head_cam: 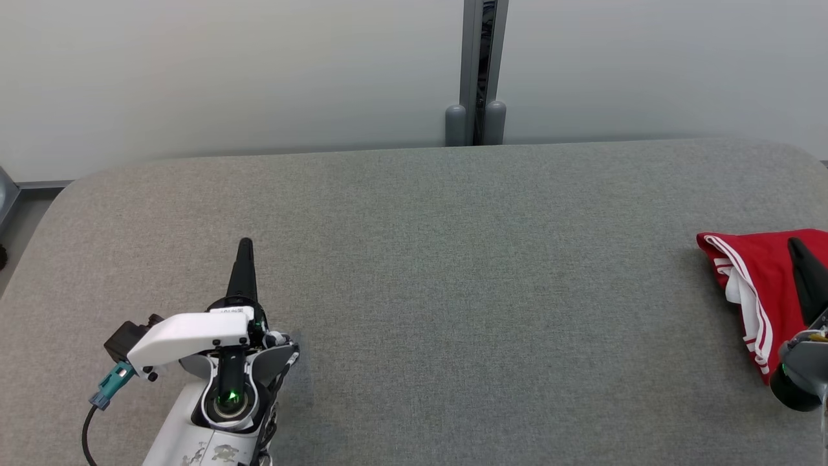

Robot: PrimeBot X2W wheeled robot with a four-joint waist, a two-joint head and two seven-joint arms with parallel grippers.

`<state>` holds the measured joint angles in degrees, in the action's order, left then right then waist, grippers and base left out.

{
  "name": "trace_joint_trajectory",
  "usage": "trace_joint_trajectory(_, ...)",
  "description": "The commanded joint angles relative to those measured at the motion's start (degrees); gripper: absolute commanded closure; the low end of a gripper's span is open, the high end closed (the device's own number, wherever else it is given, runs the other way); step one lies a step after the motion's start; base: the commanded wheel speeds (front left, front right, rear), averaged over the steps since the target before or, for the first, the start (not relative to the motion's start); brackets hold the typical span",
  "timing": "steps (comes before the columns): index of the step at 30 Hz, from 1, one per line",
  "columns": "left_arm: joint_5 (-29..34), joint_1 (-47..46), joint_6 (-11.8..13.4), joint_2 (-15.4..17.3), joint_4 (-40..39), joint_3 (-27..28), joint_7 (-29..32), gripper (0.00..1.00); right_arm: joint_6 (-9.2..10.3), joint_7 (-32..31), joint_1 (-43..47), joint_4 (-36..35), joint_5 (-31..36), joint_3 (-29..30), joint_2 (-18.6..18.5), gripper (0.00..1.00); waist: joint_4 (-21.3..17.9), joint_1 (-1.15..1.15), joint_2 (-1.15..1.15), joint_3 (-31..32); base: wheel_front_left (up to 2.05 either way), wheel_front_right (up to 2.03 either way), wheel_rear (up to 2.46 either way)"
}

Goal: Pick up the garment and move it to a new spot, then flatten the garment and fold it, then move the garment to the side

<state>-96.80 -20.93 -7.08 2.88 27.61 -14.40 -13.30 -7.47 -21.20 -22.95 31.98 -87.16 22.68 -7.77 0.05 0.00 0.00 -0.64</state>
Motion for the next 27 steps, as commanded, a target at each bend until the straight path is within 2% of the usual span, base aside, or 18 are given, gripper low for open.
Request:
trace_joint_trajectory(1, -0.82, -1.25, -0.53, 0.11, 0.23, 0.03, 0.06, 1.00, -0.04, -0.53, -0.63, 0.28, -1.02, 0.33, -0.53, 1.00, 0.00, 0.00, 0.00, -0.01, 0.00, 0.00, 0.00)
trace_joint_trajectory(27, -1.56, -1.38, -0.61, 0.01, 0.45, 0.01, 0.08, 1.00, -0.04, -0.58, -0.83, 0.67, -1.98, 0.19, -0.71, 1.00, -0.02, 0.00, 0.00, -0.03, 0.00, 0.00, 0.00)
